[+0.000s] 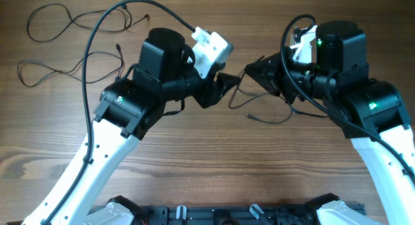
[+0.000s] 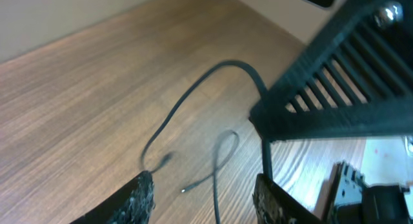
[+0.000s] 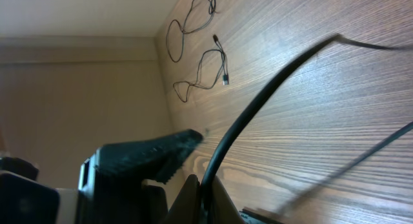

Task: Untangle cables

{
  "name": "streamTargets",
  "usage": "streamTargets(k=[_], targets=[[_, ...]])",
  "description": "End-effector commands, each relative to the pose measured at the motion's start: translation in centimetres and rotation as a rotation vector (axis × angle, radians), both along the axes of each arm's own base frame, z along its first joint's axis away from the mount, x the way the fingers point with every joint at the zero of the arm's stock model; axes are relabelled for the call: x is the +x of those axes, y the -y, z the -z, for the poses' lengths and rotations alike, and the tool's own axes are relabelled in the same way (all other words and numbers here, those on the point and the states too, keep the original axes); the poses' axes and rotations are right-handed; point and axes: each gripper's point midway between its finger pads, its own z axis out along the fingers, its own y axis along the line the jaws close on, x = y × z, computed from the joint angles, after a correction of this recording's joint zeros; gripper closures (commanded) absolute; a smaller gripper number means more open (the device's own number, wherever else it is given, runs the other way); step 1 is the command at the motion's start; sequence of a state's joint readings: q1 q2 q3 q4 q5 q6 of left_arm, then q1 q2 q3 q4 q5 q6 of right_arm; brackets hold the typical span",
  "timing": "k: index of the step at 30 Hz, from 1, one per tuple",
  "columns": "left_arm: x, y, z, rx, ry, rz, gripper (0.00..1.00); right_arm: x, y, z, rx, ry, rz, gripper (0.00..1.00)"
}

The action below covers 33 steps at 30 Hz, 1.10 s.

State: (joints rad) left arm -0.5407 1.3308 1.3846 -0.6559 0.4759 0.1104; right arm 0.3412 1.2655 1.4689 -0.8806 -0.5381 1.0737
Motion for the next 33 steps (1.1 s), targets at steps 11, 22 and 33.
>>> streamTargets(k=[11,22,33], targets=[[-1.5,1.7,-2.3,-0.036,0.117,0.102,0.5,1.2,1.8,1.1,-0.084,-0.01,0.109,0.96],[-2.7,1.4,-1.4,-0.028,0.039,0.112,0.55,1.3,0.8,0.1,0.003,-0.034,0.108,0.96],[-4.1,2.0,-1.0,-0.049,-0.018,0.187,0.66,0.9,-0.1,-0.6,0.092,-0.097,0.106,0.96]])
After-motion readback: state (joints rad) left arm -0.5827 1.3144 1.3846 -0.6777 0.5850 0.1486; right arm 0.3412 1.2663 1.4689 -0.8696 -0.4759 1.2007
